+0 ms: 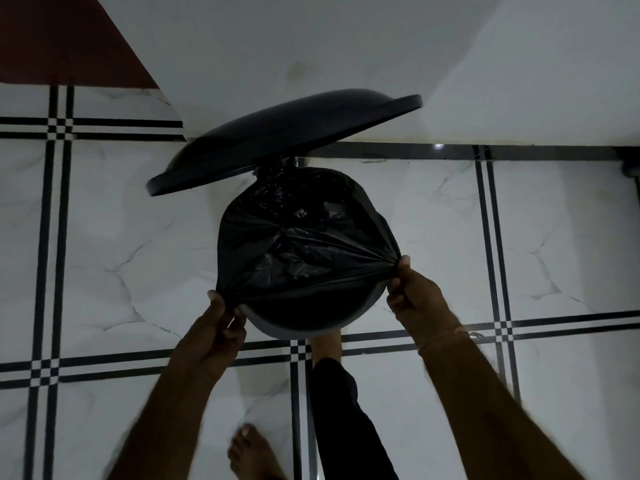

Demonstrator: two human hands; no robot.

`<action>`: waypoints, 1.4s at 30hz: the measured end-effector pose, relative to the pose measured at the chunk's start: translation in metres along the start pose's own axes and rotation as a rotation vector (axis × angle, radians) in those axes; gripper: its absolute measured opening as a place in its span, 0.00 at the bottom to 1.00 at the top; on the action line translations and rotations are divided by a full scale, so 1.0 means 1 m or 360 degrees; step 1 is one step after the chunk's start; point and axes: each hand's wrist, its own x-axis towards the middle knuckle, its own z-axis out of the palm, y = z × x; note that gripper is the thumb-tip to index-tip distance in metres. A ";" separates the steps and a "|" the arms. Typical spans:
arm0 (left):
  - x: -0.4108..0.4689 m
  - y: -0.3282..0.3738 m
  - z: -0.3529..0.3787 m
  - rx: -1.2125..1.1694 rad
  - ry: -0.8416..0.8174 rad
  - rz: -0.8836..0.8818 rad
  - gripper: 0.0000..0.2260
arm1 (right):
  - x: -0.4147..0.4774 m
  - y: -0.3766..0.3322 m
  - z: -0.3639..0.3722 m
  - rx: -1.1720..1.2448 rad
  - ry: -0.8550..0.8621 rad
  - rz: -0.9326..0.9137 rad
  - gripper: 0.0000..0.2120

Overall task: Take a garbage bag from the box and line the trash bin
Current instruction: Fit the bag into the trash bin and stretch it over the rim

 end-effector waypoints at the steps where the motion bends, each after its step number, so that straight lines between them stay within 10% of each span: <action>1: -0.002 0.001 0.000 -0.0003 -0.0002 -0.0007 0.10 | -0.001 0.000 0.002 0.0030 0.0020 0.0009 0.12; 11: -0.003 0.005 0.004 -0.0035 -0.0207 0.0055 0.11 | -0.009 -0.008 -0.003 0.0003 -0.0301 0.0121 0.14; 27: -0.007 0.008 0.020 0.0367 0.0230 -0.0017 0.16 | -0.015 0.009 -0.025 -0.0437 -0.0618 0.0174 0.16; 42: -0.021 -0.017 0.016 0.0155 0.0236 0.0080 0.04 | -0.038 0.060 -0.024 0.0185 -0.0646 0.0218 0.18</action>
